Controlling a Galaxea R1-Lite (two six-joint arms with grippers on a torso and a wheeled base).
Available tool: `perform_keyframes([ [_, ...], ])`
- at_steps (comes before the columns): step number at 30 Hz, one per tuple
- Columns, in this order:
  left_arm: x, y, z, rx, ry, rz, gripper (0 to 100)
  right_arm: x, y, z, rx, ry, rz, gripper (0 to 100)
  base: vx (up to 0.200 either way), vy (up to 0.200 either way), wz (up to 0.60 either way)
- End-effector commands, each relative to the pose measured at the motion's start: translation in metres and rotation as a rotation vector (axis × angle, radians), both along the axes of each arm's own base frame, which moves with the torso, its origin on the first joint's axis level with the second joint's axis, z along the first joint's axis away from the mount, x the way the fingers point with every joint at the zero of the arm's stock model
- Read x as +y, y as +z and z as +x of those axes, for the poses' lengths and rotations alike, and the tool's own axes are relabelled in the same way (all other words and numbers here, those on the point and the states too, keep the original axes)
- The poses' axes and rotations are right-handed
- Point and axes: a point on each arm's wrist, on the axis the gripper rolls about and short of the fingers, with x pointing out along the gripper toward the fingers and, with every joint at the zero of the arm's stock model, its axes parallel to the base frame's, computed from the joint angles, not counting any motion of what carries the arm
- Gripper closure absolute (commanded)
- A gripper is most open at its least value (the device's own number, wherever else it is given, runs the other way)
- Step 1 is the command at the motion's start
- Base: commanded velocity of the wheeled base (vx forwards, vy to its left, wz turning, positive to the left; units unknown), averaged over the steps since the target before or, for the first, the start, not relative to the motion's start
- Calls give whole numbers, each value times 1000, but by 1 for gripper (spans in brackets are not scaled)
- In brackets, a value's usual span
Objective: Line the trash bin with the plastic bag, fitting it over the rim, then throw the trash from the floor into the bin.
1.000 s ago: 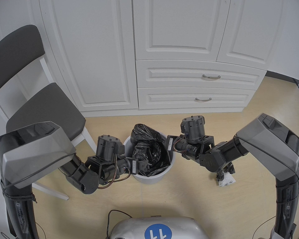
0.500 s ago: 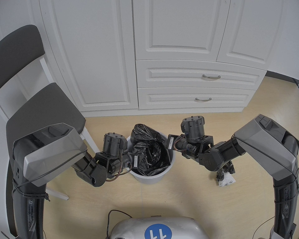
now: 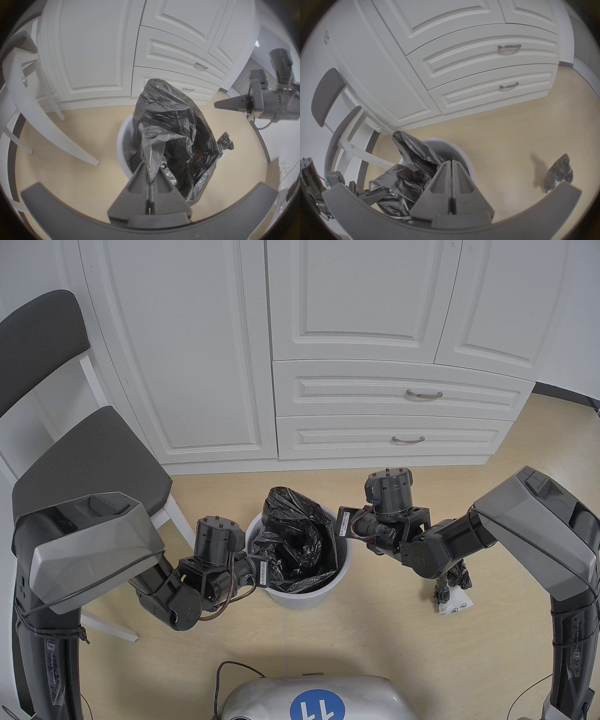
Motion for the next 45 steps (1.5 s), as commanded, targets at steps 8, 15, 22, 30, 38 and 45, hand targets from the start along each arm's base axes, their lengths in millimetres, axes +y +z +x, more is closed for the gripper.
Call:
perform_keyframes([
  [8, 17, 21, -40, -23, -12, -17, 100, 18, 56, 25, 6, 104, -189, 100, 0, 0, 0],
  [15, 17, 16, -42, -7, -17, -8, 100, 32, 55, 28, 34, 180, -318, 100, 0, 0, 0],
  [22, 16, 14, -42, -2, -22, -5, 100, 39, 51, 24, 24, 236, -397, 0, 0, 0, 0],
  [30, 16, 14, -43, -2, -24, -3, 100, 57, 23, 28, 38, 269, -422, 0, 0, 0, 0],
  [38, 15, 13, -44, 0, -28, -1, 100, 53, 4, 39, 33, 248, -418, 0, 0, 0, 0],
  [45, 16, 14, -43, -1, -26, -1, 100, 41, 41, 40, -2, 199, -306, 0, 0, 0, 0],
])
